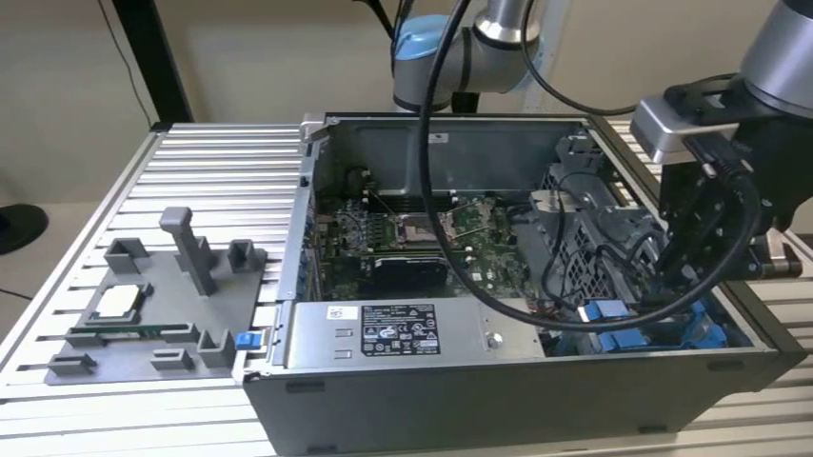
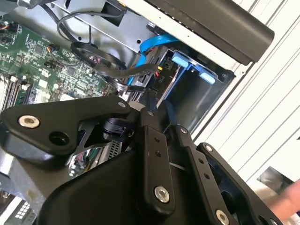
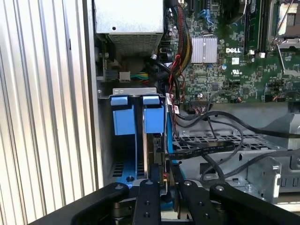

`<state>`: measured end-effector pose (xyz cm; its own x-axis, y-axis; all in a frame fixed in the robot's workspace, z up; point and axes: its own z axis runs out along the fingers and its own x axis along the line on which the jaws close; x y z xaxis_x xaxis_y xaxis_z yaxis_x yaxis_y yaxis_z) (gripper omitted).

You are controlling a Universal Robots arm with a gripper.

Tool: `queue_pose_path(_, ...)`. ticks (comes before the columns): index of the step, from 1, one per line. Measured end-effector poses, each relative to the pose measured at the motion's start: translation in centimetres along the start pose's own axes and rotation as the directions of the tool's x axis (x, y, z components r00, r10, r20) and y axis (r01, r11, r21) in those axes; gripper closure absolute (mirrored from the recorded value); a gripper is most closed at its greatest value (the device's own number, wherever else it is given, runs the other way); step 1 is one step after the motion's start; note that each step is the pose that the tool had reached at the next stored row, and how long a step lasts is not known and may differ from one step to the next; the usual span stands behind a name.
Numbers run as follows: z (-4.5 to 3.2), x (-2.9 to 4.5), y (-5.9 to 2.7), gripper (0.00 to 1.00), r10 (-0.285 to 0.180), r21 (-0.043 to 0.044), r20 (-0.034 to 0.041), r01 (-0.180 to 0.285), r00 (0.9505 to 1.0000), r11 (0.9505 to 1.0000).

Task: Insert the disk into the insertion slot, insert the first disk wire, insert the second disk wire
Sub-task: 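Insert the second disk wire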

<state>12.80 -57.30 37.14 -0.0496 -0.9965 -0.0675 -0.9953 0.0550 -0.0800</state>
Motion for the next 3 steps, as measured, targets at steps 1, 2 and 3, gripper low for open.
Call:
queue_pose_path(1,-0.04,0.00,0.00,0.00,0.000,0.0000,0.0000,0.000,1.0000,1.0000)
queue_pose_path(2,-0.05,0.00,0.00,0.00,0.000,0.0000,-0.0001,0.000,1.0000,1.0000)
queue_pose_path(3,-0.05,0.00,0.00,0.00,0.000,0.0000,-0.0001,0.000,1.0000,1.0000)
